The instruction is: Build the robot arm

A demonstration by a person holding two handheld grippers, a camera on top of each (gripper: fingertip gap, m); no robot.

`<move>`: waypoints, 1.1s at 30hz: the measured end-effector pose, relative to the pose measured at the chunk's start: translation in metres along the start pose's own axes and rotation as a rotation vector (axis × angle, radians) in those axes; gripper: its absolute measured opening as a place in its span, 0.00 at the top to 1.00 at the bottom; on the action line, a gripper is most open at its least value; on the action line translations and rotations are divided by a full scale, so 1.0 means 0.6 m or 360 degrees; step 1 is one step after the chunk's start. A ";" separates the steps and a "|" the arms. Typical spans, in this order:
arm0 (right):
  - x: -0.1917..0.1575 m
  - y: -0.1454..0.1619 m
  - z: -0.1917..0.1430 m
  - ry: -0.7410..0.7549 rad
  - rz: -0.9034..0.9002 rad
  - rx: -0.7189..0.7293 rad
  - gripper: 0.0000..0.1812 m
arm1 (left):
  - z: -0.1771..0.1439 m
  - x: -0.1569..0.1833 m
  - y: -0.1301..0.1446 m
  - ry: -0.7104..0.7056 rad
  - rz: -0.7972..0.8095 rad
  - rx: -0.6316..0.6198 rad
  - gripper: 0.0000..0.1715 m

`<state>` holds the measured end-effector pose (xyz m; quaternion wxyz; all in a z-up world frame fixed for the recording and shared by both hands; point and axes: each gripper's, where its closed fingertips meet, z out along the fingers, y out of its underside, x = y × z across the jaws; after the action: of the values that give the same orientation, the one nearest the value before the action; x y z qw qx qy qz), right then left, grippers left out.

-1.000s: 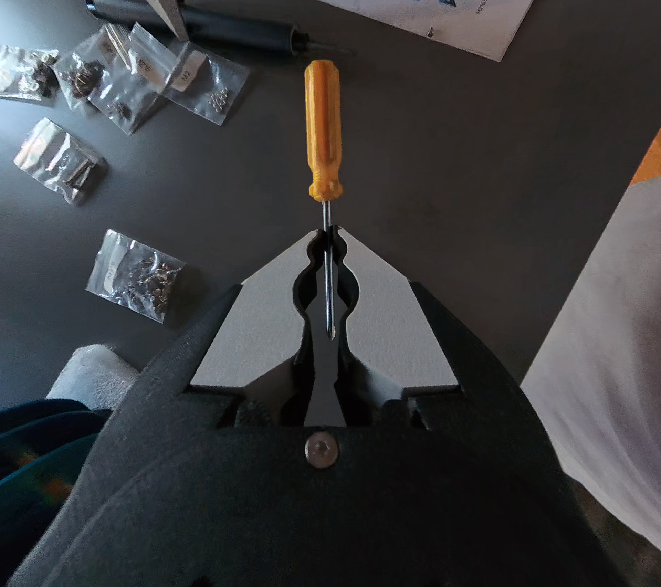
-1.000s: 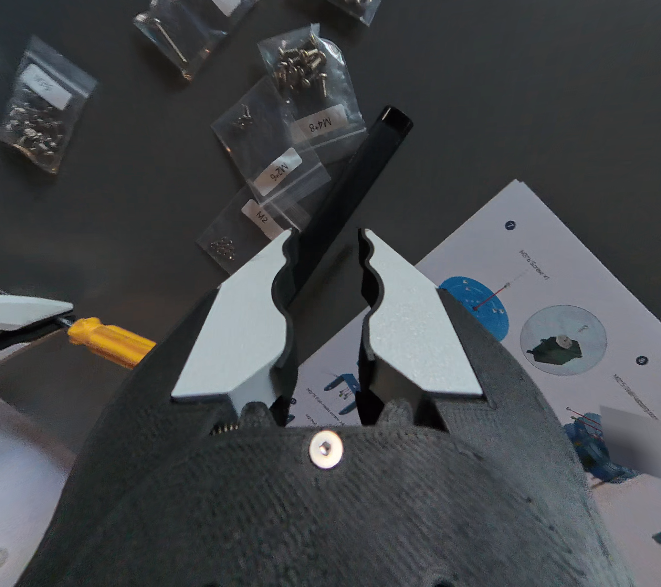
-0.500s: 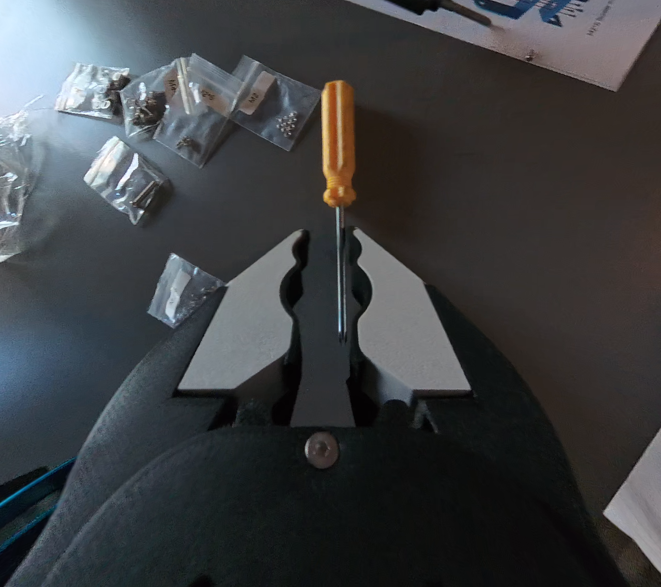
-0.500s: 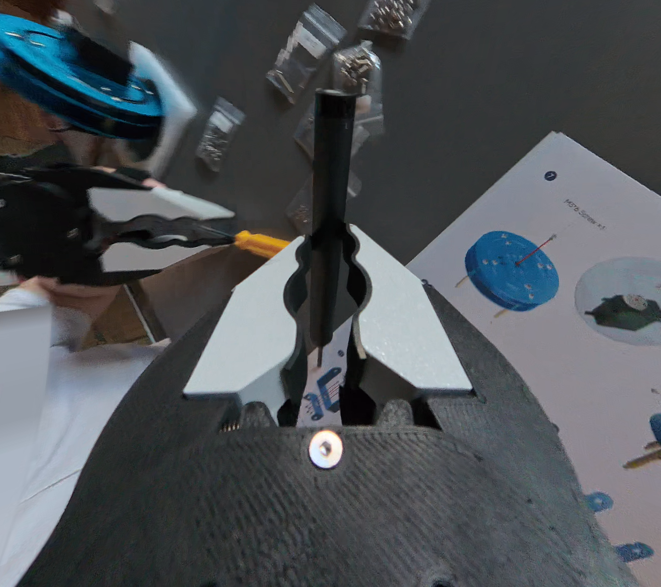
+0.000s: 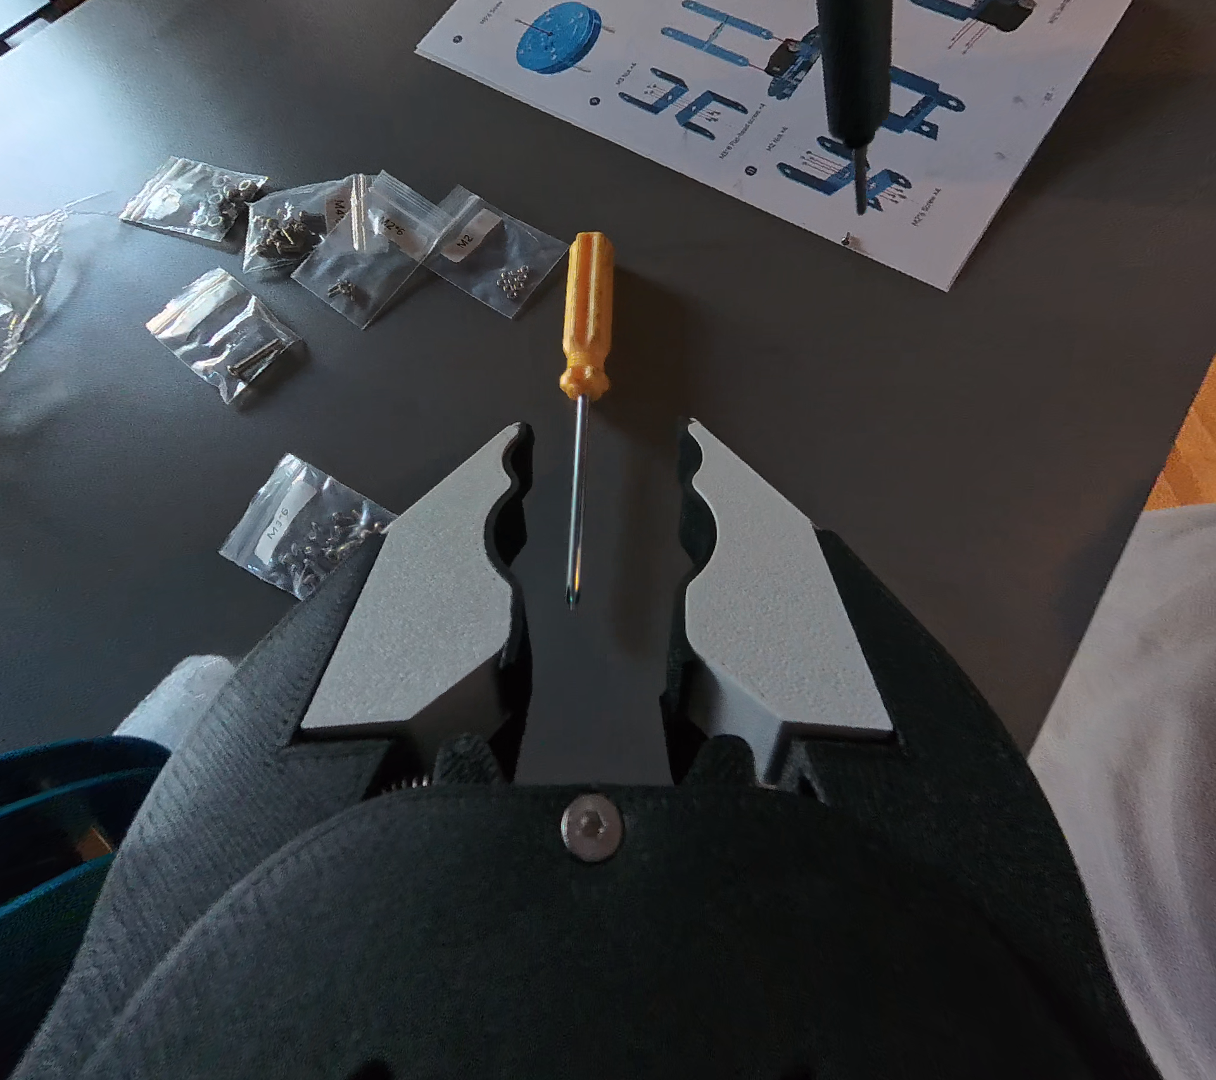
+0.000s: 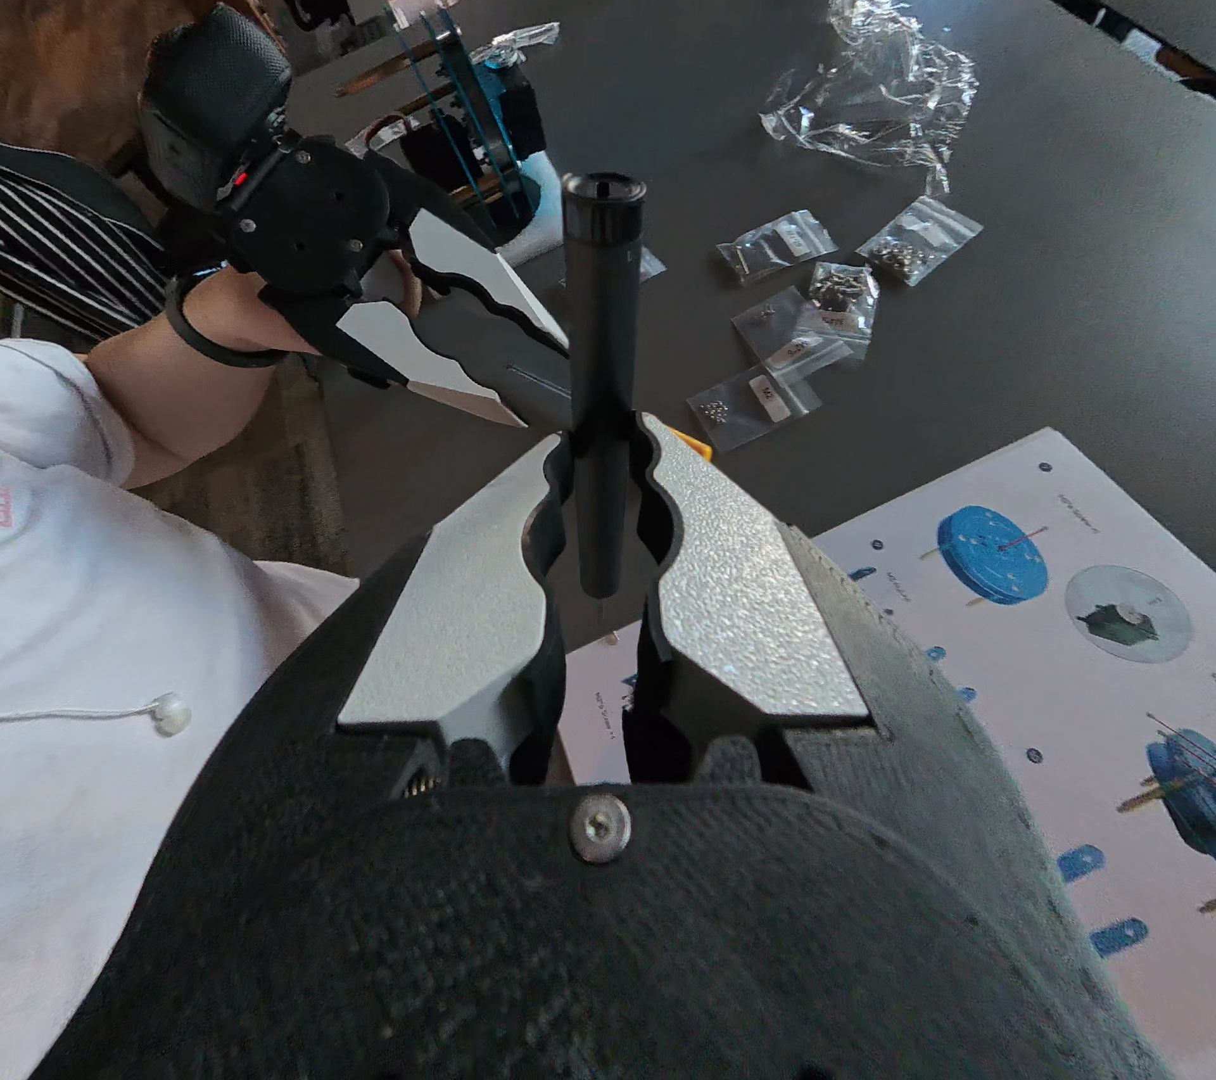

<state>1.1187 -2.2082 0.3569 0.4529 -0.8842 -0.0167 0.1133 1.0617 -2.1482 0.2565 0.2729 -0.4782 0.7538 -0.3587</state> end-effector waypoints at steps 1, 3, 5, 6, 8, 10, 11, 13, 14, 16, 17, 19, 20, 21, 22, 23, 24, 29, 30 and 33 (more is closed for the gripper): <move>-0.004 0.002 0.004 -0.0017 -0.0004 -0.0015 0.92 | -0.002 0.002 0.000 -0.0003 0.0004 -0.0001 0.75; -0.005 0.006 0.013 -0.0008 -0.0032 -0.0048 0.92 | -0.004 0.005 0.001 -0.0006 0.0013 0.0002 0.75; -0.004 0.013 0.020 0.0019 -0.0064 -0.0093 0.92 | -0.006 0.008 0.001 -0.0005 0.0017 0.0004 0.76; -0.003 0.014 0.022 0.0020 -0.0068 -0.0103 0.91 | -0.006 0.010 0.001 -0.0007 0.0018 0.0007 0.76; -0.003 0.017 0.026 0.0005 -0.0055 -0.0104 0.91 | -0.008 0.011 0.001 -0.0008 0.0020 0.0008 0.76; -0.002 0.020 0.028 -0.0011 -0.0040 -0.0110 0.92 | -0.010 0.011 0.002 -0.0016 0.0020 0.0007 0.76; -0.001 0.022 0.028 -0.0008 -0.0042 -0.0113 0.92 | -0.011 0.011 0.003 -0.0015 0.0020 0.0007 0.76; 0.001 0.025 0.027 0.0008 -0.0048 -0.0128 0.91 | -0.013 0.011 0.003 -0.0019 0.0015 0.0011 0.76; 0.000 0.025 0.027 0.0010 -0.0053 -0.0131 0.91 | -0.014 0.011 0.002 -0.0018 0.0014 0.0014 0.76; 0.000 0.025 0.025 0.0010 -0.0052 -0.0134 0.92 | -0.014 0.011 0.001 -0.0016 0.0010 0.0019 0.76; 0.000 0.026 0.025 0.0009 -0.0049 -0.0141 0.91 | -0.014 0.011 0.001 -0.0014 0.0008 0.0022 0.76; 0.000 0.027 0.023 0.0020 -0.0059 -0.0150 0.91 | -0.014 0.012 -0.001 -0.0010 0.0009 0.0025 0.77; 0.001 0.028 0.022 0.0031 -0.0064 -0.0154 0.91 | -0.013 0.012 -0.001 -0.0009 0.0012 0.0023 0.77; 0.002 0.029 0.021 0.0040 -0.0069 -0.0160 0.91 | -0.012 0.012 -0.002 -0.0010 0.0016 0.0021 0.77; 0.002 0.030 0.019 0.0046 -0.0073 -0.0163 0.92 | -0.012 0.012 -0.002 -0.0011 0.0020 0.0021 0.77; 0.003 0.029 0.018 0.0048 -0.0075 -0.0156 0.92 | -0.011 0.013 -0.003 -0.0009 0.0021 0.0022 0.77; 0.003 0.028 0.017 0.0045 -0.0074 -0.0150 0.92 | -0.011 0.014 -0.004 -0.0005 0.0021 0.0023 0.77; -0.008 0.007 0.001 -0.0010 -0.0058 -0.0044 0.92 | -0.012 0.016 -0.010 -0.0004 0.0024 0.0044 0.77; -0.011 -0.002 -0.005 -0.0025 -0.0054 -0.0002 0.92 | -0.014 0.018 -0.012 0.0003 0.0020 0.0054 0.77; -0.019 -0.038 -0.028 -0.0086 -0.0036 0.0146 0.92 | -0.023 0.030 -0.028 0.0072 0.0010 0.0171 0.82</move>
<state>1.1128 -2.2096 0.3869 0.4936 -0.8589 -0.0337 0.1327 1.0529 -2.1656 0.2772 0.2821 -0.4522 0.7410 -0.4084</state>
